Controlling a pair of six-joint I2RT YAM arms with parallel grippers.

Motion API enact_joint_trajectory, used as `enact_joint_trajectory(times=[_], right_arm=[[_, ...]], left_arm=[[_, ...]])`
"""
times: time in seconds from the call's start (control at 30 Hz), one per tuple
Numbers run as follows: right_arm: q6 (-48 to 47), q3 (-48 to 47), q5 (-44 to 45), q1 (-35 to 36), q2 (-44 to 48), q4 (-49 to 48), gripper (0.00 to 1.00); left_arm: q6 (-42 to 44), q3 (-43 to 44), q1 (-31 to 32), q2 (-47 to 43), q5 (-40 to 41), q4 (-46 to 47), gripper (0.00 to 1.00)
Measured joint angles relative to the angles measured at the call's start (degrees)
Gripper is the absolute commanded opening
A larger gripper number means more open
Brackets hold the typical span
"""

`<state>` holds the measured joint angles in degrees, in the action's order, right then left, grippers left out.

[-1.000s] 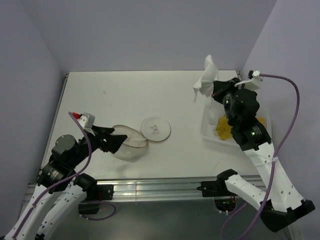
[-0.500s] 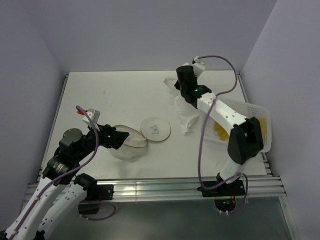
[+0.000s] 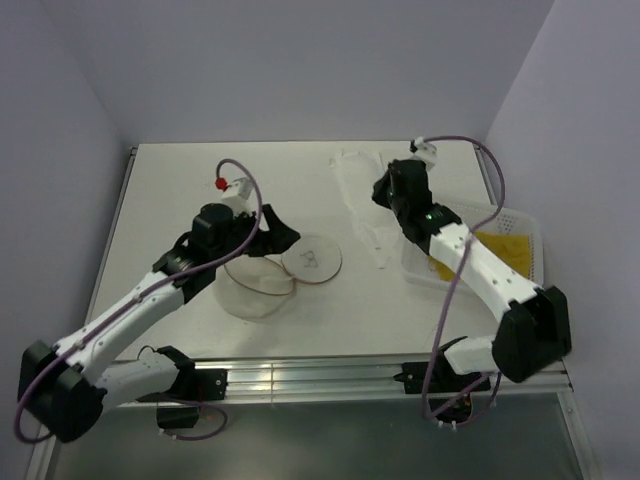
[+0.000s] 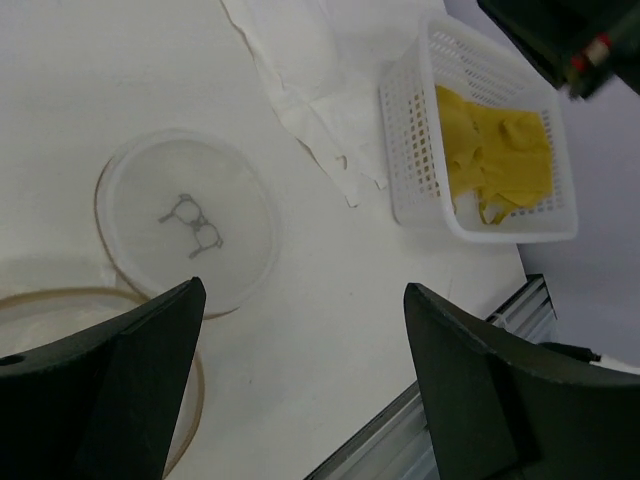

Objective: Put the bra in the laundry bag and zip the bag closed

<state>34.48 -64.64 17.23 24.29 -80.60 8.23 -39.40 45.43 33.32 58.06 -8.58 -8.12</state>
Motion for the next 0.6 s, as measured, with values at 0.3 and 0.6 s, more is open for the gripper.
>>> enact_joint_trajectory(times=[0.3,0.6], right_arm=[[1.7,26.3,-5.3,0.3,28.4,-4.0,0.00],[1.0,30.4,-9.8,1.1,42.6,-4.0,0.00]], left_arm=[[-2.5,19.9,5.8,34.3,6.4,9.8,0.78],[-2.9,45.4,7.1,62.9,13.3,8.9,0.64]])
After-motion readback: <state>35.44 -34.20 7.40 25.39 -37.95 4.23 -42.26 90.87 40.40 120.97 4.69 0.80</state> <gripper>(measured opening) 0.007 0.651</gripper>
